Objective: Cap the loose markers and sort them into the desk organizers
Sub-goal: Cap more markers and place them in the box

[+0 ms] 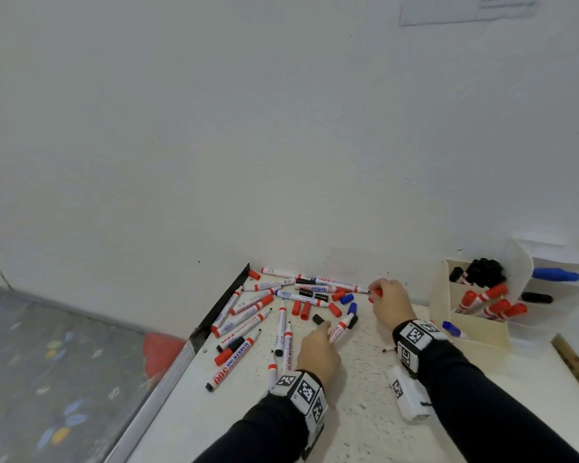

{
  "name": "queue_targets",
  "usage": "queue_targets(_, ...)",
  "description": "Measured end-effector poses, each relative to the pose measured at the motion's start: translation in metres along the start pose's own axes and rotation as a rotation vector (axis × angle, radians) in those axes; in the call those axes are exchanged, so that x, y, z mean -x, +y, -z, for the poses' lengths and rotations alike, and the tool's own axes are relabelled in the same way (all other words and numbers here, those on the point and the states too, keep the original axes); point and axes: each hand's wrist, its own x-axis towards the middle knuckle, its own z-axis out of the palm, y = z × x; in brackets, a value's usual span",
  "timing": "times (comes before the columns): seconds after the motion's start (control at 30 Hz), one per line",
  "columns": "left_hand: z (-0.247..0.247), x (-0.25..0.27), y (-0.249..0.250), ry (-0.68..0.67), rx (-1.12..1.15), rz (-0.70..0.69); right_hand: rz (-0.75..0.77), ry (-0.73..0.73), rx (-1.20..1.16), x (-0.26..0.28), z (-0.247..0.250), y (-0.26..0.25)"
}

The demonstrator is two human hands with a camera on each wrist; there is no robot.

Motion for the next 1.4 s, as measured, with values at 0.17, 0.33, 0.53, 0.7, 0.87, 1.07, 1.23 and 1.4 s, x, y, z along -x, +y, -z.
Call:
queue_targets(0.17,-0.02,0.02,0.013,0.007,-0.04,-0.111,-0.085,-0.097,-0.15,0.042,0.028,0.01)
queue_targets(0.33,-0.03,0.038,0.022,-0.057,-0.126,-0.227,-0.091,-0.2,-0.237,0.079,0.048,0.034)
queue_targets(0.53,-0.034,0.051,0.029,-0.235,-0.14,-0.295,-0.151,-0.185,-0.246,0.108,0.047,0.054)
queue_targets(0.7,-0.037,0.056,0.026,-0.254,-0.079,-0.322,-0.184,-0.179,-0.115,0.118,0.043,0.056)
queue_targets(0.87,-0.037,0.056,0.023,-0.123,-0.097,-0.388,-0.184,-0.221,-0.057,0.117,0.038,0.057)
queue_targets(1.07,-0.039,0.053,0.021,-0.201,-0.095,-0.411,-0.167,-0.167,-0.164,0.117,0.036,0.054)
queue_targets(1.23,-0.036,0.053,0.021,-0.371,0.155,-0.3,-0.021,-0.114,-0.245,0.121,0.035,0.052)
queue_targets(1.4,-0.038,0.052,0.02,-0.338,0.223,-0.312,0.077,-0.094,-0.211,0.123,0.033,0.055)
